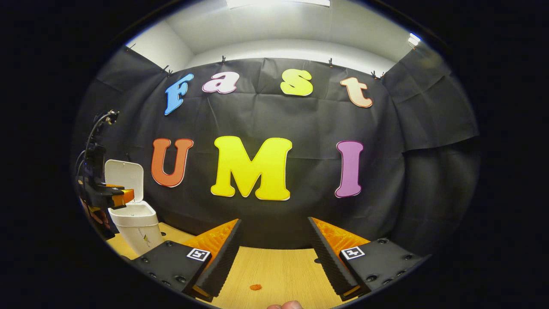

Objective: Press the lid of the desktop garbage bin to open it, pick up the crumpled paper on the desktop and throw it into the bin, then pick up the pop can on the desktop and drop it into the bin, and finally close the garbage bin lid.

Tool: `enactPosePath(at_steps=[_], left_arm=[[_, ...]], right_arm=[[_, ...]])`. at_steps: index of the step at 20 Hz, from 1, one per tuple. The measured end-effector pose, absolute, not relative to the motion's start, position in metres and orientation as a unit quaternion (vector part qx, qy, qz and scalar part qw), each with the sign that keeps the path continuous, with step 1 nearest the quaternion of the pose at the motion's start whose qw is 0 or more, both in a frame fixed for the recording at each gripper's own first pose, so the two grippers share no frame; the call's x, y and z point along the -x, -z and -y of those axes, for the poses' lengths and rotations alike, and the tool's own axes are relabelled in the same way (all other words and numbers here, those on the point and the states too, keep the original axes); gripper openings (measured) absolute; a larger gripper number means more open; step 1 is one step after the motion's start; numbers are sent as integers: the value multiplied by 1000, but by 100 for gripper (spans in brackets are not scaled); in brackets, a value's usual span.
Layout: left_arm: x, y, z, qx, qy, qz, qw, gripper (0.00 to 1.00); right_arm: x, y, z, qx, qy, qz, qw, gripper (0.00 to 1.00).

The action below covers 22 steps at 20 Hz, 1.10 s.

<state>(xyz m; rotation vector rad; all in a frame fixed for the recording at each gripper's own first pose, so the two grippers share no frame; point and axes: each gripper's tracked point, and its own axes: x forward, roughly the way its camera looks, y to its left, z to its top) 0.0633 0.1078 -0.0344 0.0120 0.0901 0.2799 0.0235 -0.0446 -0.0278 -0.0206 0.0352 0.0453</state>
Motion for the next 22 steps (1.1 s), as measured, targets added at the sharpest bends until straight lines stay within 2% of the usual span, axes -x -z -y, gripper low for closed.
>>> enactPosePath(at_steps=[1, 2, 3, 5, 9, 17, 22], left_arm=[[-60, 29, -101, -6, -132, -38, 990, 64], [-58, 25, -97, -8, -128, -30, 991, 69], [-55, 21, -93, -8, -125, -25, 992, 80], [-51, 18, -84, -6, -115, -21, 993, 87], [-38, 24, -69, 1, -99, -23, 995, 95], [-18, 46, -45, -3, -77, -46, 996, 96], [-2, 53, -48, -2, -84, -59, 995, 96]], right_arm=[[-23, 29, 47, 9, -21, -18, 1000, 94], [-22, 30, 49, 8, -20, -19, 1000, 94], [-23, 32, 51, 9, -19, -21, 1000, 94], [-22, 37, 54, 7, -20, -26, 999, 94], [-22, 49, 59, 8, -25, -36, 999, 94], [-21, 103, 57, 5, -60, -90, 994, 94], [-24, 146, 47, 10, -92, -130, 987, 94]])
